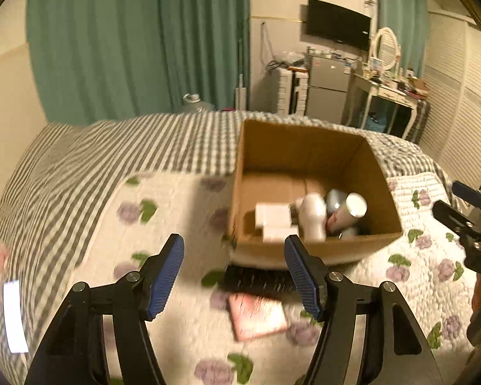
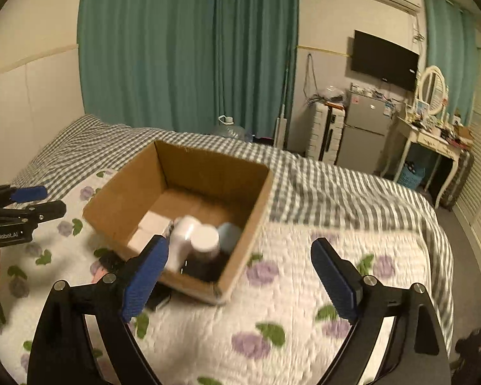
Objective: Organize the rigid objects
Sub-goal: 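Grasp the pink Romantic Rose card with the left gripper, then grasp the black TV remote with the right gripper while the left holds the card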
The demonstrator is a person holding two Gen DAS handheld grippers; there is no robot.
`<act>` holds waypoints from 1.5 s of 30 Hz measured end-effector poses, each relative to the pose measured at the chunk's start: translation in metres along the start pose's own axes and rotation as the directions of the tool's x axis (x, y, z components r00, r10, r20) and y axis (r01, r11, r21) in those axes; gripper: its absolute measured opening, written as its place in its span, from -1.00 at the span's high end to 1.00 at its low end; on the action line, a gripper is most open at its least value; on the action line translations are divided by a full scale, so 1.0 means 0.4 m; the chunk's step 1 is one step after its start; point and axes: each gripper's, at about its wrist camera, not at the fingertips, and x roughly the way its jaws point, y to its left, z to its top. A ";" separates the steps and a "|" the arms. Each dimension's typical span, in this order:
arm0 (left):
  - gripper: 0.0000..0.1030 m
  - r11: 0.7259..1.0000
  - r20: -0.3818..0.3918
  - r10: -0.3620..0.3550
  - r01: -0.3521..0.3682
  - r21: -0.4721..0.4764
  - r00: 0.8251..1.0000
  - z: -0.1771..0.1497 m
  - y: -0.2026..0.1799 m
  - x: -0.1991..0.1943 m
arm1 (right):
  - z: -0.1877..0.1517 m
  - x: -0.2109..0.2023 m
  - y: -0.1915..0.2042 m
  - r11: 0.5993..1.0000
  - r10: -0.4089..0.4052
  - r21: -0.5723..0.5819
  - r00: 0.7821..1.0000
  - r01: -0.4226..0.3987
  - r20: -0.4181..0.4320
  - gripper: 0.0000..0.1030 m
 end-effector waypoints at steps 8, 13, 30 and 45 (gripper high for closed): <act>-0.33 1.000 -0.141 -0.012 0.011 -0.008 0.990 -0.157 -0.031 0.125 | -0.092 0.053 0.021 1.000 0.006 0.001 0.997 -0.006 -0.076 -0.78; -0.33 1.000 -0.266 0.017 -0.016 0.005 0.964 -0.231 -0.060 0.240 | -0.124 0.093 0.034 1.000 0.007 -0.021 0.992 -0.010 -0.127 -0.78; -0.41 0.999 -0.250 0.036 -0.040 -0.012 0.968 -0.244 -0.110 0.305 | -0.158 0.122 0.062 0.996 -0.021 -0.088 0.985 0.006 -0.172 -0.78; -0.41 0.982 -0.191 0.100 -0.128 -0.138 0.976 -0.216 0.066 0.117 | -0.180 0.216 0.310 0.916 0.158 -0.331 0.963 -0.225 -0.217 -0.33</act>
